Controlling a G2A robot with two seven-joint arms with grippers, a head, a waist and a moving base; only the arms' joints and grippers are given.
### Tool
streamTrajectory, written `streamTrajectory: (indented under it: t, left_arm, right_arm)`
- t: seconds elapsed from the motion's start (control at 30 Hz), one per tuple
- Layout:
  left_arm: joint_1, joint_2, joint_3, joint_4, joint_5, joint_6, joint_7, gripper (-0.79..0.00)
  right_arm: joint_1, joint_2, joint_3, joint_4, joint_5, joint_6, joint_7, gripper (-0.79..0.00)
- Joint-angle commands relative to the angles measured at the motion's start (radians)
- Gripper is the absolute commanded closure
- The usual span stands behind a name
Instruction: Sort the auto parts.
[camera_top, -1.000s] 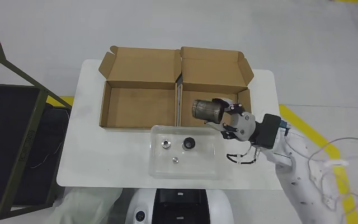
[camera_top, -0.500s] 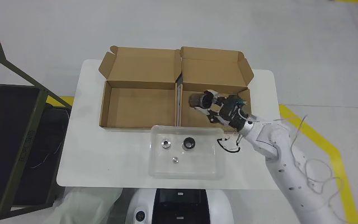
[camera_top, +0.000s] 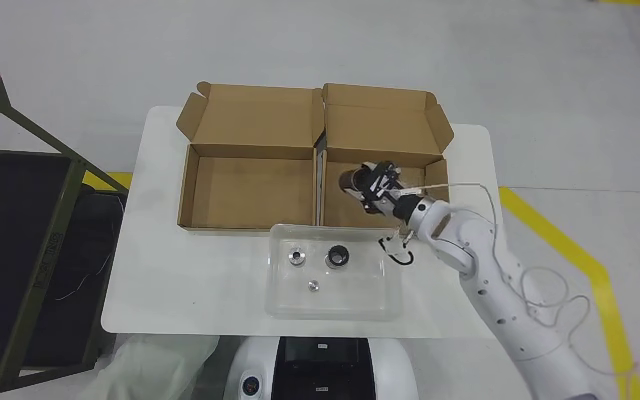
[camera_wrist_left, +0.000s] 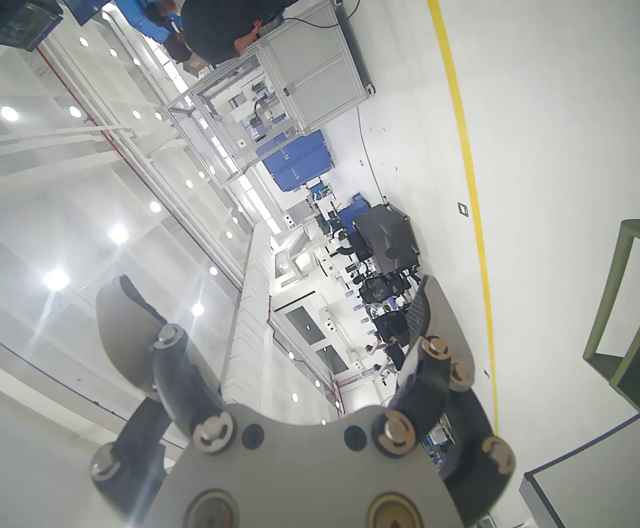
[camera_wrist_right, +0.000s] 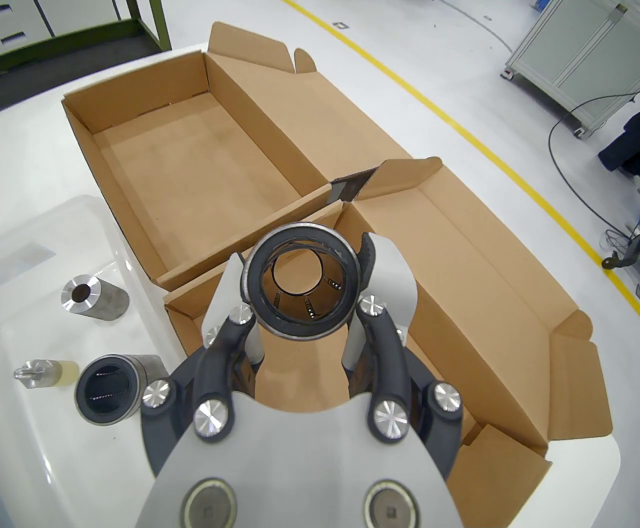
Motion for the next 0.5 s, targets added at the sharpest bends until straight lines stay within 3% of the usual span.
streamTrajectory:
  t: [0.0, 0.47]
  left_arm:
    - [0.0, 0.0, 0.0, 0.0, 0.0, 0.0, 0.0, -0.785]
    - [0.0, 0.0, 0.0, 0.0, 0.0, 0.0, 0.0, -0.785]
  right_arm:
    - [0.014, -0.004, -0.011, 0.016, 0.009, 0.003, 0.027, 0.0]
    - [0.128, -0.04, -0.106, 0.146, 0.057, 0.017, 0.16, 0.0]
